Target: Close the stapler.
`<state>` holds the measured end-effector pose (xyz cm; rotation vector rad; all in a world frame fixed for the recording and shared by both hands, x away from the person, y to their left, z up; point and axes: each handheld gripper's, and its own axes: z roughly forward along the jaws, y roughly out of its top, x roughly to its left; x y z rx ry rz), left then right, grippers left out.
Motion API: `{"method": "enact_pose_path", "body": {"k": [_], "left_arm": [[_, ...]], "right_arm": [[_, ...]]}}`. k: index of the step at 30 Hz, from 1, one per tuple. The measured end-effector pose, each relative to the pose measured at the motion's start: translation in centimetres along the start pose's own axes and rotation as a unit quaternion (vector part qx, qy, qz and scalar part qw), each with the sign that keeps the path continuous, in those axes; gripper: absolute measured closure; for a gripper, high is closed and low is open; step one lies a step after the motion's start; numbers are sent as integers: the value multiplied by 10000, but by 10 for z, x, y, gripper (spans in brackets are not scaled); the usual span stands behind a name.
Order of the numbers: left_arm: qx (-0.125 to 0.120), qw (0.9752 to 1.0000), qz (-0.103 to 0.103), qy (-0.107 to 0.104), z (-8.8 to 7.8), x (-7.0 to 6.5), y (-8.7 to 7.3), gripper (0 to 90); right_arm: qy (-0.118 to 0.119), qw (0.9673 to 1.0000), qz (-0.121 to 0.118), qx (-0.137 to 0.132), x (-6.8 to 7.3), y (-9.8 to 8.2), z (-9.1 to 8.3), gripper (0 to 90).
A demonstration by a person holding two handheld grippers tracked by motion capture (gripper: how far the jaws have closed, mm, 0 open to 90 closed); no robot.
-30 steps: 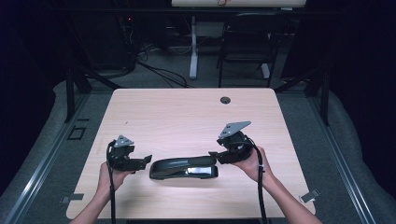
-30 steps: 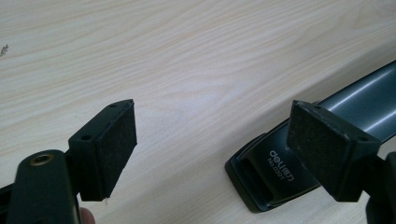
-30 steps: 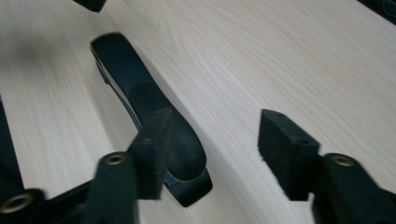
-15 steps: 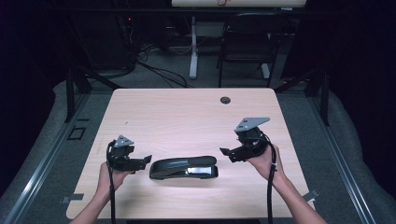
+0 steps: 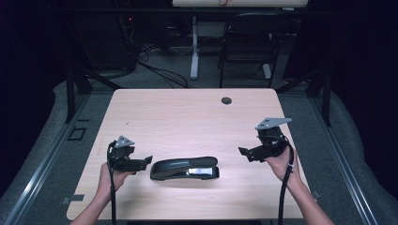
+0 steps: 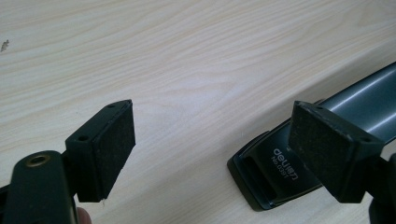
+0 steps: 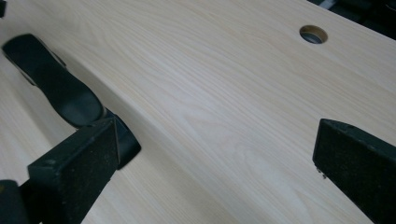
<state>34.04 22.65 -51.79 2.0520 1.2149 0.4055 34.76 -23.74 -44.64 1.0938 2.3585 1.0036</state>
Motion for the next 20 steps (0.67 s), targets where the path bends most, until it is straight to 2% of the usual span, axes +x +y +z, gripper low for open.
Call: {"method": "enact_pose_path", "body": {"k": [3, 6, 7, 11, 14, 18, 20], "left_arm": [[43, 10000, -9, -5, 0, 0, 0, 148], [60, 10000, -10, -19, 1, 1, 0, 145], [71, 10000, -7, -14, 1, 1, 0, 141], [156, 9999, -1, -17, 4, 1, 0, 123], [238, 9997, -7, -1, 6, 2, 0, 101], [306, 9995, -19, 20, 9, 4, 0, 77], [360, 9993, -19, 57, 10, 5, 0, 62]], "right_arm": [[-94, 9999, 104, 74, -9, -8, 3, 0], [-275, 9985, 203, 434, -17, -17, 11, 0], [-334, 9977, 186, 557, -21, -20, 14, 0], [-389, 9940, 386, 943, -33, -33, 29, 0], [-425, 9918, 460, 1111, -43, -42, 37, 0], [-530, 9864, 493, 1473, -51, -52, 48, 0], [-485, 9852, 637, 1515, -54, -57, 54, 0]]}}
